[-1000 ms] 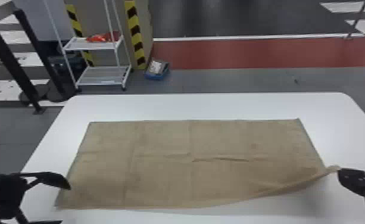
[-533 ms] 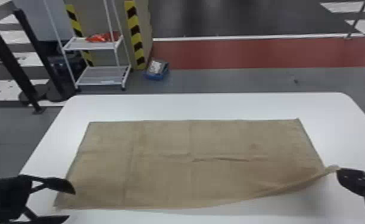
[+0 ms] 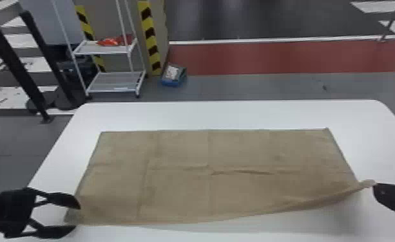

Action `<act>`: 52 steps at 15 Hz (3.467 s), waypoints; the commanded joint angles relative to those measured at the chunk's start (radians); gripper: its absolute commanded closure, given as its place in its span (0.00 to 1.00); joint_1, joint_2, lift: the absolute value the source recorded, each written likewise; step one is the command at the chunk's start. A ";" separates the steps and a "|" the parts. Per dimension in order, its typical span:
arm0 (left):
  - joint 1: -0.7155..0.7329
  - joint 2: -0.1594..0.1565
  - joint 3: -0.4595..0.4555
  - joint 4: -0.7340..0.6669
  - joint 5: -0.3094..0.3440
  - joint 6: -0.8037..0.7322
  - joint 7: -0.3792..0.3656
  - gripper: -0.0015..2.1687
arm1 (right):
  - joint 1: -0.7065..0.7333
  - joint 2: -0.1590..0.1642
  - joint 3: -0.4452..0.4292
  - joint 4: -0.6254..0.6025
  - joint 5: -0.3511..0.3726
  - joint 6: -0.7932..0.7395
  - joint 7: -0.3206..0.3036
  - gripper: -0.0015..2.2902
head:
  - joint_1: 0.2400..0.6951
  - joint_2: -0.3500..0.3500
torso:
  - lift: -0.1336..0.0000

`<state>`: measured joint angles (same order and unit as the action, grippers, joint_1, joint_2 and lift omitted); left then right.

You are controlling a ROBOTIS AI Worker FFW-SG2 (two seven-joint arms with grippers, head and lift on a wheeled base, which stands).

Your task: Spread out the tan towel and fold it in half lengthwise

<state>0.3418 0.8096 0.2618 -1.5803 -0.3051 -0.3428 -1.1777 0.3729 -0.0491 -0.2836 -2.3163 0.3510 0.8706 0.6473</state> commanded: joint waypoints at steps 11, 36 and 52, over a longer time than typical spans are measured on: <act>-0.063 0.033 0.013 0.042 0.009 -0.035 -0.076 0.53 | -0.029 0.002 -0.008 0.002 -0.017 0.003 -0.002 0.72 | 1.00 0.70 | 0.08; -0.808 -0.052 -0.392 0.439 0.011 0.109 0.055 0.53 | -0.560 0.050 -0.026 0.443 0.100 0.086 -0.054 0.72 | 1.00 0.56 | 0.08; -0.876 -0.070 -0.486 0.543 -0.003 0.112 0.150 0.53 | -0.847 0.050 0.017 0.818 0.275 0.049 -0.054 0.72 | 0.94 0.55 | 0.08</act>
<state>-0.5375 0.7370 -0.2239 -1.0389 -0.3083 -0.2309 -1.0329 -0.4468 0.0000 -0.2695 -1.5377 0.6075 0.9210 0.5936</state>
